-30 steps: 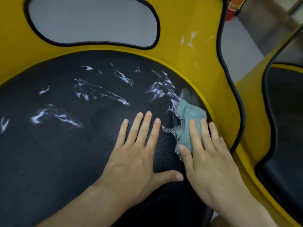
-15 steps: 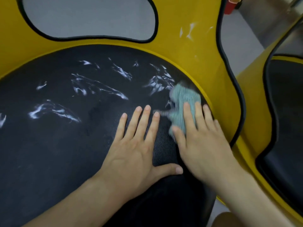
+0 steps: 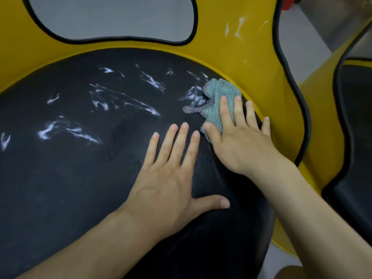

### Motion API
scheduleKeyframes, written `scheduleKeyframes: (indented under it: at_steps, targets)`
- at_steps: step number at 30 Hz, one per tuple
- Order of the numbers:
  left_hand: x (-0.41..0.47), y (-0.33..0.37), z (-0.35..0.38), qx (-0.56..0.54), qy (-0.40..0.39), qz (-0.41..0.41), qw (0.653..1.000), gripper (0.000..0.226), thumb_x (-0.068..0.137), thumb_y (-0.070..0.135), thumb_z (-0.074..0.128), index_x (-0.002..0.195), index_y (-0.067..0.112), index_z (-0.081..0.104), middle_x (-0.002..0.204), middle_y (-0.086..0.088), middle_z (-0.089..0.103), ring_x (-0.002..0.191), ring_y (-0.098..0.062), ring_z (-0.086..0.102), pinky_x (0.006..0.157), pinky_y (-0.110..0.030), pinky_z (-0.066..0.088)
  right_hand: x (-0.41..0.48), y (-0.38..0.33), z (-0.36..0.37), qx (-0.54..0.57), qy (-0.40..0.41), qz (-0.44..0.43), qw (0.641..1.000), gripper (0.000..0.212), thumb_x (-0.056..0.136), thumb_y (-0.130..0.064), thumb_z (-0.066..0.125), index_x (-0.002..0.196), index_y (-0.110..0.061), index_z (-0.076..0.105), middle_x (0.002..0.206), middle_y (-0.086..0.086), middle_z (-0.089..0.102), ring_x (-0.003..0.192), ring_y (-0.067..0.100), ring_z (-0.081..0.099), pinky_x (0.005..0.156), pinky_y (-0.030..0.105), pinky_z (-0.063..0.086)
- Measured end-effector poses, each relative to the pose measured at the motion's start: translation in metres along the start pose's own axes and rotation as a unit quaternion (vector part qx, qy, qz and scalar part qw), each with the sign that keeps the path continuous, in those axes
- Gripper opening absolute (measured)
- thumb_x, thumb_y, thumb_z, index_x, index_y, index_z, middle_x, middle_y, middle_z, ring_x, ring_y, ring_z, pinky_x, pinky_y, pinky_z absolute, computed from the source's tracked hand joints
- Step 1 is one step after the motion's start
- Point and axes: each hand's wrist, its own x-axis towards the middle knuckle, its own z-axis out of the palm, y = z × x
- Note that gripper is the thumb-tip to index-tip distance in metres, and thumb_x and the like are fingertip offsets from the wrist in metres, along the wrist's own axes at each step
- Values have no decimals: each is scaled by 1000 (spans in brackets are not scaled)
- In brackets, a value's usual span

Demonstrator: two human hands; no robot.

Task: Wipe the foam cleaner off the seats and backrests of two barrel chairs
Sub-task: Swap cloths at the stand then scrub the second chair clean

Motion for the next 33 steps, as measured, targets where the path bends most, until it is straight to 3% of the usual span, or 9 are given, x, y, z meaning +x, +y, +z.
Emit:
scheduleKeyframes:
  at_steps: [3,6,8,9,13,17,22,27,33]
  targets:
    - [0,-1,-1,-1,-2,5,1000,126,76,101,14,162,8,16,169,-14,8,158,-28,0,122,-55,6,-53,13,20,-33,35,-31,998,73,95,-66,-7,156,-29,-23,167,3,-20,154,26,-16,122,59,2]
    - [0,-1,0,-6,1,12,1000,127,76,101,18,160,6,23,168,-16,16,157,-30,8,120,-56,10,-99,20,36,-24,24,-26,999,77,99,-63,11,161,-18,19,165,13,23,150,35,27,111,61,35]
    - [0,-1,0,-8,4,14,1000,125,77,100,19,159,5,27,167,-17,20,156,-31,13,119,-56,13,-101,21,39,-19,23,-18,999,75,99,-60,21,157,-14,32,159,18,35,144,37,38,105,62,42]
    - [0,-1,0,-8,5,17,1000,124,78,99,20,159,5,28,166,-17,21,156,-32,14,118,-56,14,-95,18,36,-26,22,-16,999,77,98,-61,18,159,-15,27,161,18,31,147,36,32,109,62,38]
    - [2,-2,2,0,12,22,1000,126,77,100,20,157,4,31,165,-19,24,155,-33,17,117,-56,15,-44,7,14,-16,17,-1,1000,70,96,-65,-7,150,-29,-35,162,4,-33,150,23,-28,123,53,-7]
    - [2,-1,1,-4,-12,9,1000,129,73,102,13,161,7,19,169,-15,13,157,-29,4,120,-54,6,-11,-6,-2,-7,-3,4,1000,72,98,-65,0,152,-28,-32,163,4,-32,150,24,-28,122,55,-9]
    - [0,-2,-2,-20,0,0,1000,131,69,104,11,160,12,-10,168,-10,-19,153,-23,-25,122,-51,-9,-64,13,11,-57,3,-13,998,70,97,-66,-5,154,-33,-28,166,-1,-24,151,24,-25,123,52,-1]
    - [0,-3,0,-4,-3,18,1000,127,77,100,17,158,3,26,167,-18,20,156,-31,14,118,-55,13,-92,35,19,-78,84,-66,991,65,99,-50,26,152,-15,42,153,13,46,147,38,31,105,57,44]
    - [0,-3,2,-5,0,26,1000,125,78,99,20,156,2,32,165,-19,25,154,-33,20,116,-56,17,-72,27,28,-66,72,-81,992,62,104,-53,10,160,-34,-7,169,-2,-1,155,26,-8,121,56,13]
